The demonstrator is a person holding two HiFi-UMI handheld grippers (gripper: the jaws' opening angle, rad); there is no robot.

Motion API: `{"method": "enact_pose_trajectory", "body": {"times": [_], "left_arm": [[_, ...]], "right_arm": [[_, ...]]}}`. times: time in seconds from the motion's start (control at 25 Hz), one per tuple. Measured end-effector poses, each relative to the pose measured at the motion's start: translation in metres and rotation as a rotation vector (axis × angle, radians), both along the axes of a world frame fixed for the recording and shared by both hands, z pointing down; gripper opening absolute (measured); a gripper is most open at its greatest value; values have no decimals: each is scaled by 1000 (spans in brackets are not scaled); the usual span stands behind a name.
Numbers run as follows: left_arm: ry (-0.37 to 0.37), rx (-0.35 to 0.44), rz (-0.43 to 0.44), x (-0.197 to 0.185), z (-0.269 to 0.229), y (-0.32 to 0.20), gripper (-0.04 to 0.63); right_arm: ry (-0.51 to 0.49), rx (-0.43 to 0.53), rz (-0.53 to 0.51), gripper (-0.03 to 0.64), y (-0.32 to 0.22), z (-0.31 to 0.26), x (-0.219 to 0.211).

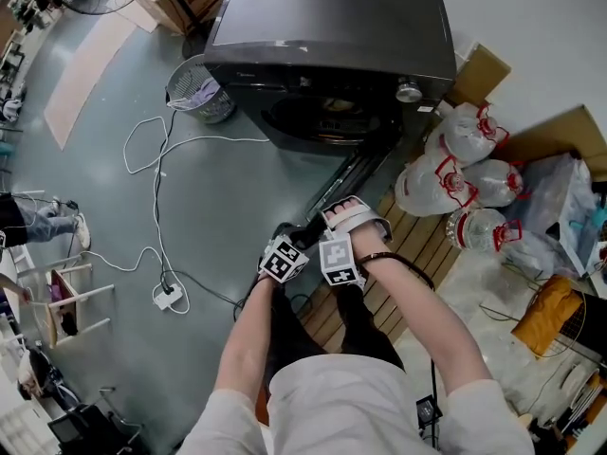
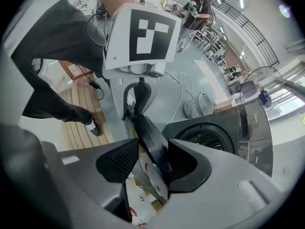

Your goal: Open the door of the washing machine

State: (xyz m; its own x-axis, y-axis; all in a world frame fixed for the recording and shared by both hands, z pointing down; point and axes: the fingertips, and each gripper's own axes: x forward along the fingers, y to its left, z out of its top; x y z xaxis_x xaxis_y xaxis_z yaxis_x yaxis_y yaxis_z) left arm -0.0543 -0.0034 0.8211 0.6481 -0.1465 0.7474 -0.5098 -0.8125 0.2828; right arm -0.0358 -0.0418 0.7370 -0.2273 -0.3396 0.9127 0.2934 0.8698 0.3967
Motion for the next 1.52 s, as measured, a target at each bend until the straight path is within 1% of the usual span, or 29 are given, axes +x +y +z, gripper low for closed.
{"method": "enact_pose_trajectory", "body": {"times": [0.16,0.36,0.52,0.68,0.88,1.0,1.24,1.4,1.52], "left_arm": [[7,-15,34,20,-1,23,190],[4,-33,100,39,-2,47,189],[6,-50,124,50,-6,60,190],[3,-47,138,61,-9,70,189],[0,-22,123,65,-17,64,189],[16,13,109,72,-23,53,189],[69,66,107,108,-48,34,187],[83,102,164,135,-46,36,186],[104,96,161,153,-57,38,179]], "right_arm": [[24,3,-27,172,19,1,18],[63,-7,-74,173,38,4,39],[80,-16,-89,178,49,5,53],[86,-23,-89,186,58,5,66],[90,-26,-95,198,69,6,83],[99,-24,-99,203,75,7,94],[125,-19,-115,213,88,6,118],[164,-8,-116,222,98,8,139],[190,14,-108,233,104,8,156]]}}
